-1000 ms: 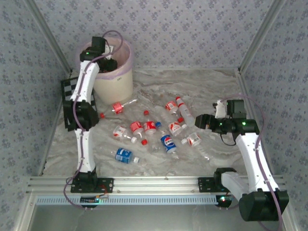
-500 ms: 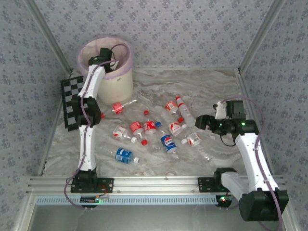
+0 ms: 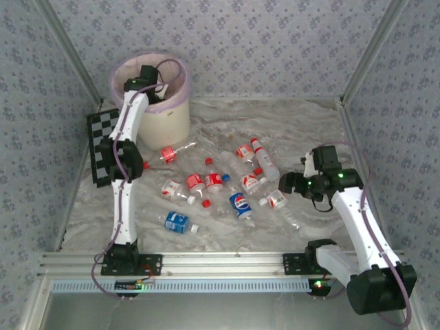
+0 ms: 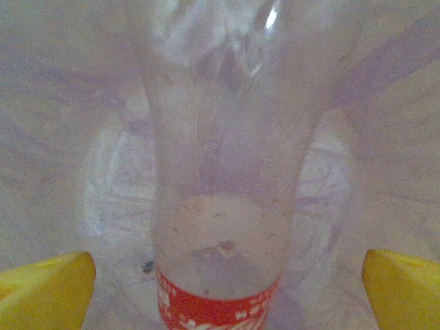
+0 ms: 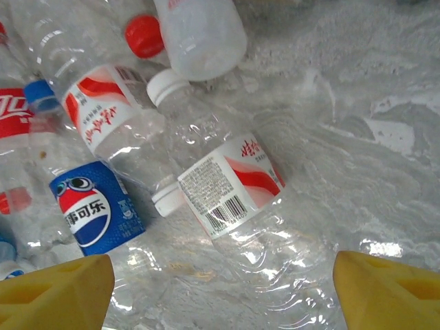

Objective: Put the plastic bottles in the bin

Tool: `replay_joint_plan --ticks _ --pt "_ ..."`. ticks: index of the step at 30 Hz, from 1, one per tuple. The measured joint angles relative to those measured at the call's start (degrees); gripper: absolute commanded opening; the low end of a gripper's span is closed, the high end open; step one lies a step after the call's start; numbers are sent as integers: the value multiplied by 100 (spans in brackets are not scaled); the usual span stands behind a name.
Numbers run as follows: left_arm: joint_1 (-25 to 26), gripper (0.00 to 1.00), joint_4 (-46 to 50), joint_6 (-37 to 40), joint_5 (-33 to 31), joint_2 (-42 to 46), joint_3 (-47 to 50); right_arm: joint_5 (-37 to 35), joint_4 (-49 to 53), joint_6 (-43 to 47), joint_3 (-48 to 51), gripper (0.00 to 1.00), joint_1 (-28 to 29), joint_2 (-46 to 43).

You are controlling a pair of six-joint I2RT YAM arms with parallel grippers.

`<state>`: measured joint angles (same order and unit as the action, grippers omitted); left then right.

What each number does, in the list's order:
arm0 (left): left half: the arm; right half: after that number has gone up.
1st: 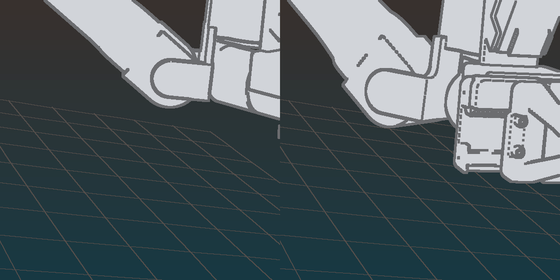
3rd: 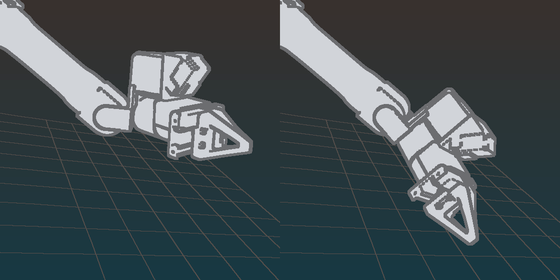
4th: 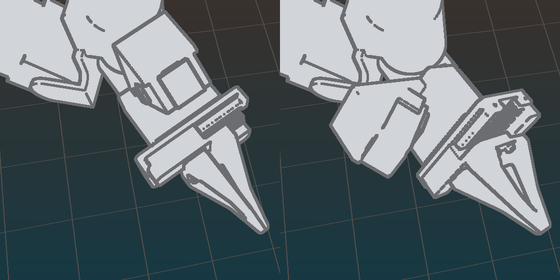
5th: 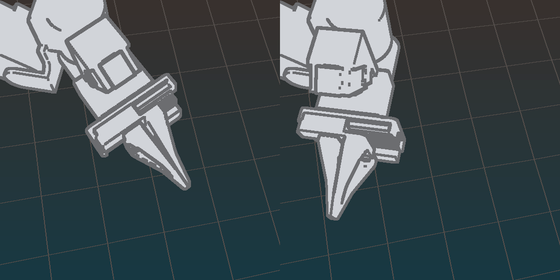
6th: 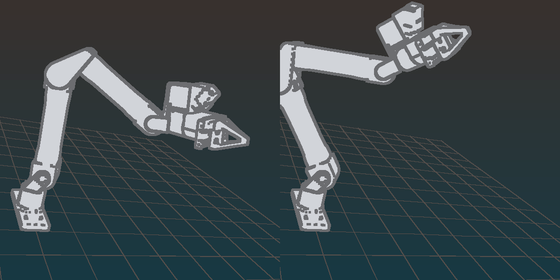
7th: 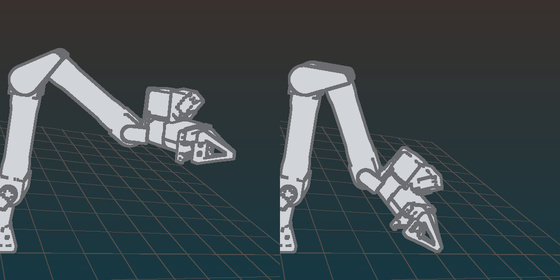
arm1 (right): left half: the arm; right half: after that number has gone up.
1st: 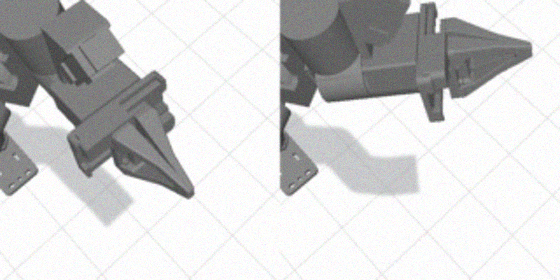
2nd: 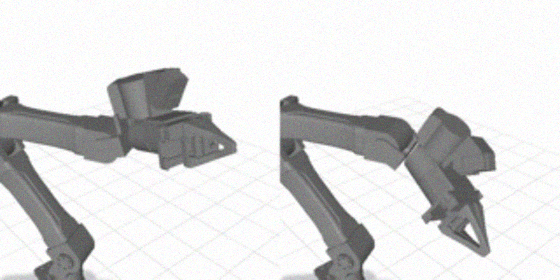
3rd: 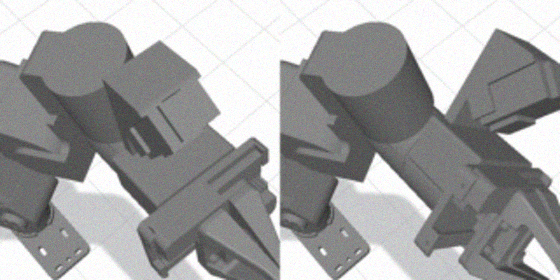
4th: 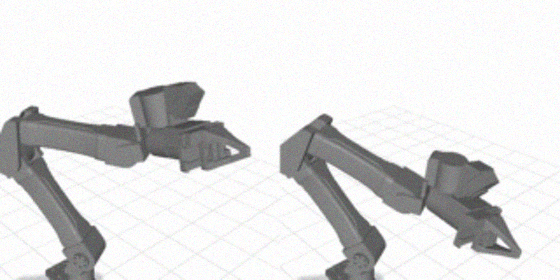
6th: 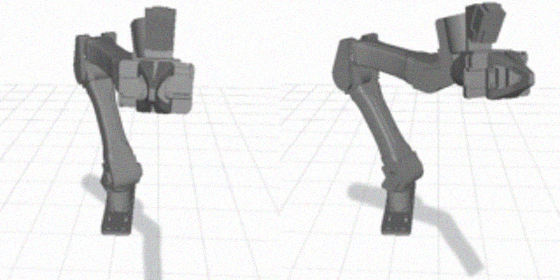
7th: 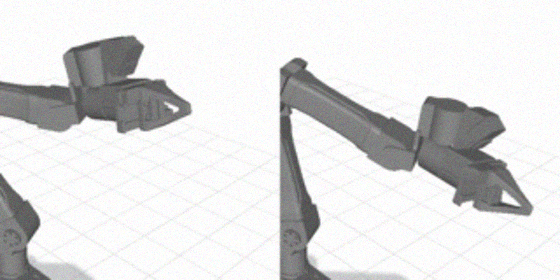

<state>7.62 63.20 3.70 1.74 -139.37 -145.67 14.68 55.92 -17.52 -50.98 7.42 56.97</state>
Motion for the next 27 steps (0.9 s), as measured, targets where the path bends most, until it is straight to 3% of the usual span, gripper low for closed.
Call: replay_joint_plan --ticks 8,17,22,27 --pt "15 100 24 -57 166 992 -409 -278 197 -267 376 97 457 667" --pt "160 100 94 -50 133 2358 -461 -448 151 -448 413 97 750 1397" --pt "297 100 2 -149 39 3211 470 -588 42 -461 424 91 774 1788" --pt "656 100 -688 -658 157 4520 2361 -656 -105 -455 424 71 809 1963"
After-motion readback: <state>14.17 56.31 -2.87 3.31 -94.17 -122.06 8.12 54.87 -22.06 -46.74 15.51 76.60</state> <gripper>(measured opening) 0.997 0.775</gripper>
